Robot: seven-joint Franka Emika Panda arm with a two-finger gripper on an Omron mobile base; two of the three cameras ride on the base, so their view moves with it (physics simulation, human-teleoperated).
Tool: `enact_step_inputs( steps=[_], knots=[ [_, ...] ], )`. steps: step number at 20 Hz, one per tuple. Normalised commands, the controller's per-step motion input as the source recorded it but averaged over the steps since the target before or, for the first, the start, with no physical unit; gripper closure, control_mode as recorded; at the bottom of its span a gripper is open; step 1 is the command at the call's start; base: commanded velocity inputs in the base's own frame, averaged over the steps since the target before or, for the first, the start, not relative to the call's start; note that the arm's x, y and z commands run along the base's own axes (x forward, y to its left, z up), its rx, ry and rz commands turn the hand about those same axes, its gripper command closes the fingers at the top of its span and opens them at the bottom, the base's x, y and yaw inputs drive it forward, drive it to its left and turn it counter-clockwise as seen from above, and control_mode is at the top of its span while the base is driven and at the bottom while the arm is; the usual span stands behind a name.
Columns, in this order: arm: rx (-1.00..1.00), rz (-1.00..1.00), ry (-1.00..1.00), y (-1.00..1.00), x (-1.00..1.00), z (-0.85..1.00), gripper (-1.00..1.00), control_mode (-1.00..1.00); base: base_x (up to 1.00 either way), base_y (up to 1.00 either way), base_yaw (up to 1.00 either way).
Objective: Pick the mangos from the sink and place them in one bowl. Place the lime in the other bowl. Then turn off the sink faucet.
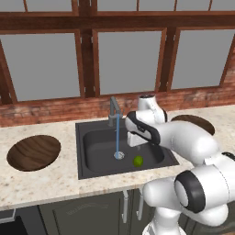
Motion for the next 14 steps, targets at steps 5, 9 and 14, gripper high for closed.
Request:
enact_step_inputs(
  steps=[5,9,14],
  knots=[
    [0.00,-0.03,0.02,0.00,0.33,-0.27,-1.00,-1.00,0.00,0.00,0.00],
    [0.00,-0.05,0.05,0.00,0.26,-0.29,-1.00,-1.00,0.00,0.00,0.00],
    [0.00,-0.08,0.08,0.00,0.17,-0.26,-1.00,-1.00,0.00,0.00,0.00]
  ],
)
